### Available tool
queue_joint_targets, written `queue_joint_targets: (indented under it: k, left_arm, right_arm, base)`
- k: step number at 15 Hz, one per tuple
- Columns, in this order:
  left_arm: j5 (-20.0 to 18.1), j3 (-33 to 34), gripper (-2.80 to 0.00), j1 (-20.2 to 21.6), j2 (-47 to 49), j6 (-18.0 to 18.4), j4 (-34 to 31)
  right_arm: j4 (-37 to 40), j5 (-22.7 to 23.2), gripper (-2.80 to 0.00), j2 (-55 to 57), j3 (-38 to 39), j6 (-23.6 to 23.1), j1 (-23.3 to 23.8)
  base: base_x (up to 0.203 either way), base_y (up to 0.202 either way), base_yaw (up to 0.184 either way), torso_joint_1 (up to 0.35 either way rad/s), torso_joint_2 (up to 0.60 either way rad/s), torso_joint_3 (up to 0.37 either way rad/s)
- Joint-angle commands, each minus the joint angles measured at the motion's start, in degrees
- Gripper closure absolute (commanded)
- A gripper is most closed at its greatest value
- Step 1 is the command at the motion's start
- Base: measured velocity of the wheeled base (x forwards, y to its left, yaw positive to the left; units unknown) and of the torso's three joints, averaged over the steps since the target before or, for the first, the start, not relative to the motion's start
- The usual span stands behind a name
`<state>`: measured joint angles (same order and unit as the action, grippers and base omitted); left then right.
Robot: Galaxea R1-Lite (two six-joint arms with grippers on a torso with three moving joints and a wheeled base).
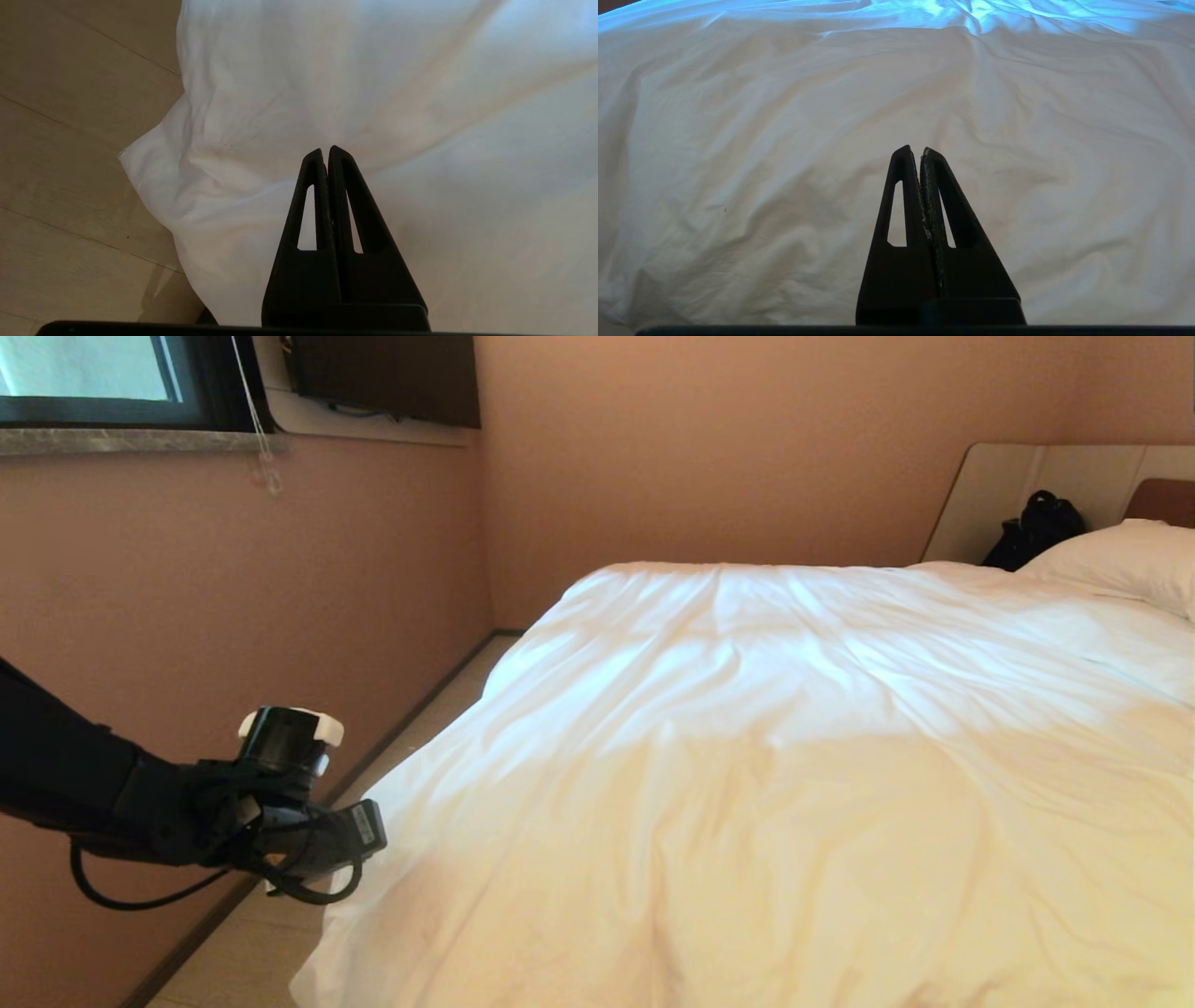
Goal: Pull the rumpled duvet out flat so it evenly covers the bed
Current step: Flatten the corners of the folded blanket
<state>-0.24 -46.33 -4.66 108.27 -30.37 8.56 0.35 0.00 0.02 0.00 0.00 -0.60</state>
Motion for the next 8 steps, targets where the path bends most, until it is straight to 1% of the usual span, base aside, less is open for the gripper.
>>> queue_joint_targets:
  k: [1,4,8]
  left_arm:
    - [0.0,1.7,0.00,0.1,-1.4,0.1,1.2]
    - [-0.1,4.3,0.00,0.1,-7.6,0.3,2.7]
    - [-0.2,8.2,0.00,-0.2,-15.6,0.4,2.8]
  right_arm:
    - [0.0,0.0,0.00,0.1,0.0,0.0,0.0]
    - [0.0,0.0,0.00,0.1,0.0,0.0,0.0]
    - [-0.1,0.0,0.00,0.1,0.0,0.0,0.0]
  base:
    - [0.000,0.000,0.000,0.000,0.00,0.000]
    - [0.000,0.000,0.000,0.000,0.00,0.000]
    - [0.000,0.000,0.000,0.000,0.00,0.000]
